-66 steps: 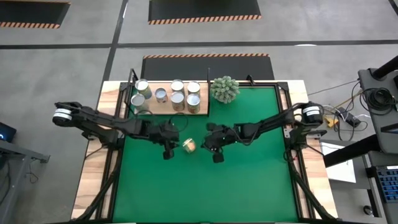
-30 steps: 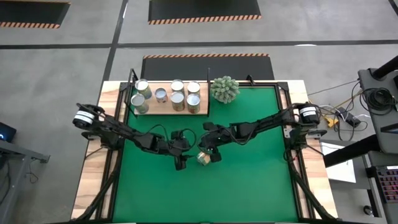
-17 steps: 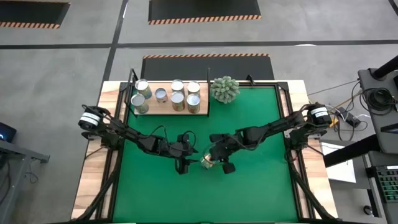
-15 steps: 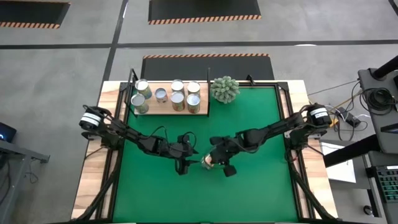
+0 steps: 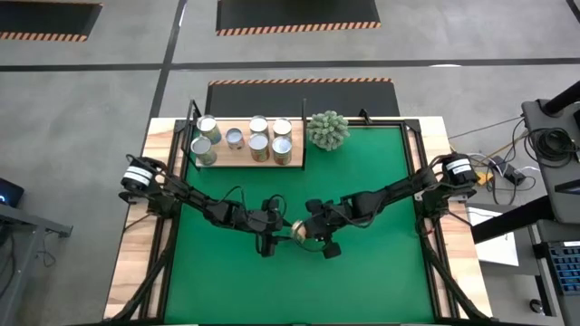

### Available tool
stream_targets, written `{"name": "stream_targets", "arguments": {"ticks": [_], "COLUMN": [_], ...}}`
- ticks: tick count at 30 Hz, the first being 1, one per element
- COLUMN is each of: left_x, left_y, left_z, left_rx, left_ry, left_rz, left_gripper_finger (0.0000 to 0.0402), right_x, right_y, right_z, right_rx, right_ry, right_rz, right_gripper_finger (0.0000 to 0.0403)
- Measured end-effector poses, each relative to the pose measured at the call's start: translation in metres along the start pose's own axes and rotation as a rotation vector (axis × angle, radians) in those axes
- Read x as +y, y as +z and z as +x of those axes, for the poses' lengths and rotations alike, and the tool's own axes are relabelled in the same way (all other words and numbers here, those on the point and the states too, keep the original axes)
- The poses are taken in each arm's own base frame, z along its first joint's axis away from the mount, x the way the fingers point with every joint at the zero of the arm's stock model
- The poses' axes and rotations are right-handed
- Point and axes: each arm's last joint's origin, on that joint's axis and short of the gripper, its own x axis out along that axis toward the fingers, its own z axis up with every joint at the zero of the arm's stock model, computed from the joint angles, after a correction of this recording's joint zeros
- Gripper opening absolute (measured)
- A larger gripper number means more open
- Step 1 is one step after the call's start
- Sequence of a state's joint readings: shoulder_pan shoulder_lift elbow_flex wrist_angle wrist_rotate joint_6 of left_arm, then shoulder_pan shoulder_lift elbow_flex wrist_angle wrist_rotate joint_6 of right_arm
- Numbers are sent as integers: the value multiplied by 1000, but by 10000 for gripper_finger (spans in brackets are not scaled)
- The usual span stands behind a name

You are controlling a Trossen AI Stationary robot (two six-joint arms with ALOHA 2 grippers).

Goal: Pick and place cans onto a shelf
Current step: Put the canned sliced peaches on the shelf

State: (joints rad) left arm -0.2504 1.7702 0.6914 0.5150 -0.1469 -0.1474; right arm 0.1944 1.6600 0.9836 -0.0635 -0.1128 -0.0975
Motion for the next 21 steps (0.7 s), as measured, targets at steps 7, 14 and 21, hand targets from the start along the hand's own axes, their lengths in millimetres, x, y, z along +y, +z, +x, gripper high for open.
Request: {"name": "stream_targets", "arguments": {"ticks": [7, 14, 21], "left_x": [2, 5, 7], "left_y": [-1, 1, 11], "left_z": [0, -1, -12], "left_rx": [10, 0, -17], "left_ry": [11, 54, 73], "left_rz": [-26, -49, -171], "left_gripper_finger": [134, 12, 3], "right_x": [0, 0, 1], "right_y": [0, 2, 9], "right_z": [0, -1, -18], "right_rx": [-2, -12, -31], "right_ry": [-7, -4, -16], "right_rz": [-8, -20, -20], "right_gripper_finger": [9, 8, 9]}}
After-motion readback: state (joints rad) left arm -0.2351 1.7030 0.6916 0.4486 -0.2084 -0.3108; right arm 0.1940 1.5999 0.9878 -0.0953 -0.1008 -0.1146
